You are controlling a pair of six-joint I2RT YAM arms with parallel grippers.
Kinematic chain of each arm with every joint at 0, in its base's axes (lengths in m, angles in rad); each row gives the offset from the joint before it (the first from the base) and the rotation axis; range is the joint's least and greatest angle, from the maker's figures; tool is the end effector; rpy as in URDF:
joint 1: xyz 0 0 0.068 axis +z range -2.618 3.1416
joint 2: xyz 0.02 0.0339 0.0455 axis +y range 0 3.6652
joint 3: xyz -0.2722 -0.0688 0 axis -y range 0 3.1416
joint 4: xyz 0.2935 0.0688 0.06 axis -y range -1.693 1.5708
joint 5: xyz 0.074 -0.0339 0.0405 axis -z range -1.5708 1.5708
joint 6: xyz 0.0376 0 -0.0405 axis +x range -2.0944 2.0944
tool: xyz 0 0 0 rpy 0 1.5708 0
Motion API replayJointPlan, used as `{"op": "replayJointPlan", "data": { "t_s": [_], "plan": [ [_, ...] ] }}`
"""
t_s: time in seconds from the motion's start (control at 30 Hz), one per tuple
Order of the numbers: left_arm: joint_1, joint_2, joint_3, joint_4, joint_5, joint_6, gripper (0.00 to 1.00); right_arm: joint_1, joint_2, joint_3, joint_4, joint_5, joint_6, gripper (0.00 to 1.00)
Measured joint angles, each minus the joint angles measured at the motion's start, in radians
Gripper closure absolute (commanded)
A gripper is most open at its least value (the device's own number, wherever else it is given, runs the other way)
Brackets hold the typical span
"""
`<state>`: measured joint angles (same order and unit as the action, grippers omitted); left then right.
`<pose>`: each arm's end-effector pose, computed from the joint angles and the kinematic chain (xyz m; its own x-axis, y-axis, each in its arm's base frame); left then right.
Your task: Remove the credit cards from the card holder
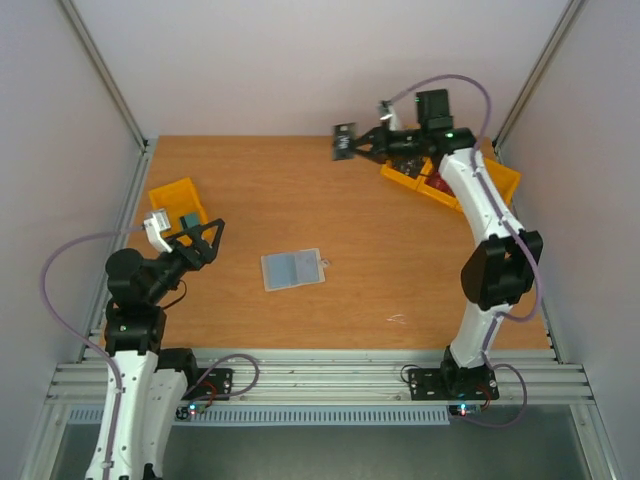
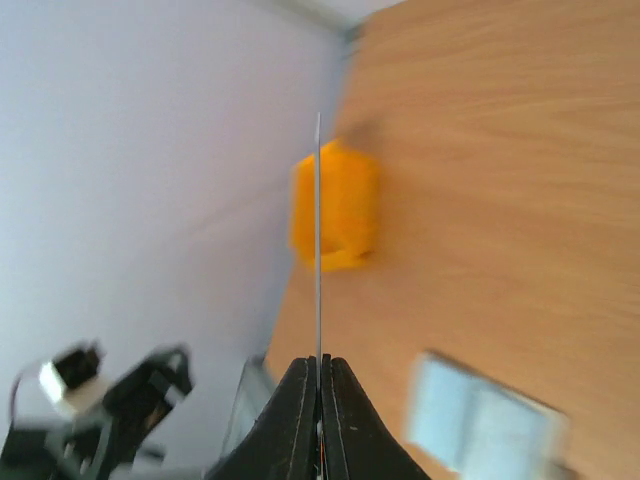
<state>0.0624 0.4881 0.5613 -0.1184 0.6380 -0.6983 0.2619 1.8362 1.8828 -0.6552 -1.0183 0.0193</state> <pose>0.1731 -0.0116 0.3177 -0.3841 -0.5415 -0.7479 0.3875 0.6407 -0.6629 0.4348 0.1497 0.3962 -0.5678 -0.1417 -0.8109 -0.7996 0.3289 0.5024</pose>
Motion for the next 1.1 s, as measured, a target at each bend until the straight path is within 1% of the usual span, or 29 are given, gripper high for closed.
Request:
{"op": "replayJointPlan", "data": {
  "t_s": [0.1,0.2,0.27,0.37,0.53,0.57,0.6,0.7,0.8,0.93,0.97,1.03,1.1],
  "plan": [
    [0.032,-0.005,-0.044,-0.064,-0.095,-0.002,0.01,-0.154,0.07,0.0,-0.054,0.085,0.045,0.99],
    [0.069,-0.007,-0.095,-0.128,-0.187,-0.011,0.01,-0.269,0.14,0.009,-0.078,0.139,0.085,0.99],
    [0.103,-0.009,-0.133,-0.164,-0.231,-0.029,0.01,-0.33,0.213,0.064,-0.107,0.181,0.105,0.99],
    [0.162,-0.012,-0.183,-0.219,-0.287,-0.062,0.01,-0.382,0.365,0.255,-0.181,0.251,0.111,0.99],
    [0.214,0.007,-0.195,-0.24,-0.327,-0.098,0.01,-0.391,0.681,0.759,-0.348,0.381,0.087,0.99],
    [0.219,0.017,-0.195,-0.237,-0.332,-0.101,0.01,-0.391,0.732,0.833,-0.366,0.409,0.088,0.99],
    [0.225,0.027,-0.195,-0.235,-0.336,-0.104,0.01,-0.391,0.755,0.858,-0.373,0.425,0.089,0.99],
    [0.233,0.058,-0.195,-0.222,-0.343,-0.106,0.01,-0.392,0.793,0.847,-0.375,0.451,0.097,0.99],
    [0.241,0.09,-0.195,-0.205,-0.343,-0.105,0.01,-0.392,0.819,0.811,-0.328,0.441,0.096,0.99],
    [0.246,0.116,-0.195,-0.187,-0.344,-0.105,0.01,-0.393,0.853,0.811,-0.288,0.437,0.097,0.99],
    [0.247,0.123,-0.195,-0.183,-0.343,-0.105,0.01,-0.393,0.859,0.811,-0.279,0.436,0.097,0.97],
    [0.248,0.131,-0.195,-0.175,-0.344,-0.105,0.01,-0.393,0.868,0.811,-0.257,0.43,0.098,0.9],
    [0.249,0.136,-0.195,-0.168,-0.344,-0.105,0.01,-0.393,0.879,0.815,-0.242,0.421,0.103,0.75]
  ]
}}
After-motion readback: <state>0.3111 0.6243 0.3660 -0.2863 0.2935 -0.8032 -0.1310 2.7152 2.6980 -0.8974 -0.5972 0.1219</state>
